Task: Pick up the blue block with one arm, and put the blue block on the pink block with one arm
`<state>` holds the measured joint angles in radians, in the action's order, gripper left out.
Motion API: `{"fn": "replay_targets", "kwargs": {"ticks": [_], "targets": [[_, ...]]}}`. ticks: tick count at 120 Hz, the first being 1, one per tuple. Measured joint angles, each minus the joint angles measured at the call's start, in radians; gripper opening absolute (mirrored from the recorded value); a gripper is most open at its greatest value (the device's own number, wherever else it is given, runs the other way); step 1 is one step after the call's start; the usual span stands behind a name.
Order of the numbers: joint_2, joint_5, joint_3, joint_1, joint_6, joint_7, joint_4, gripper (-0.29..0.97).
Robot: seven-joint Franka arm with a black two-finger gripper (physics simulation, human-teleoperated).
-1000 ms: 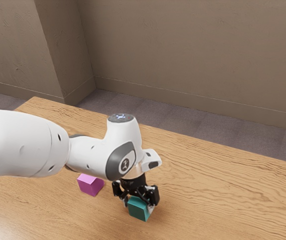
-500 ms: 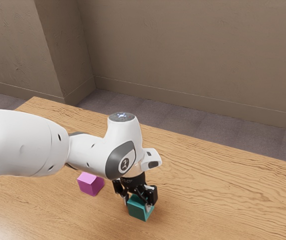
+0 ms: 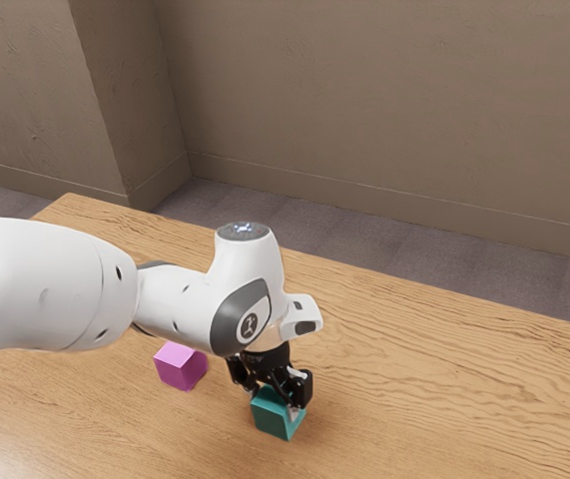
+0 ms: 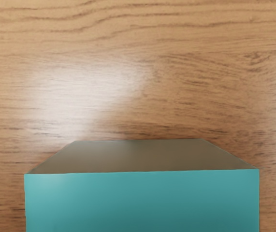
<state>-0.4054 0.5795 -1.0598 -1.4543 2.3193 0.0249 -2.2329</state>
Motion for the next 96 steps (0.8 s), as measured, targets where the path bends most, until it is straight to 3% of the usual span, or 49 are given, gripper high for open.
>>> {"fn": "replay_targets", "kwargs": {"ticks": [62, 82, 96], "targets": [[0.021, -0.04, -0.024, 0.0, -0.007, 0.018, 0.002, 0.39], [0.084, -0.15, -0.075, 0.006, -0.043, 0.007, 0.033, 0.38], [0.148, -0.238, -0.054, 0.093, -0.072, -0.006, 0.049, 0.38]]}}
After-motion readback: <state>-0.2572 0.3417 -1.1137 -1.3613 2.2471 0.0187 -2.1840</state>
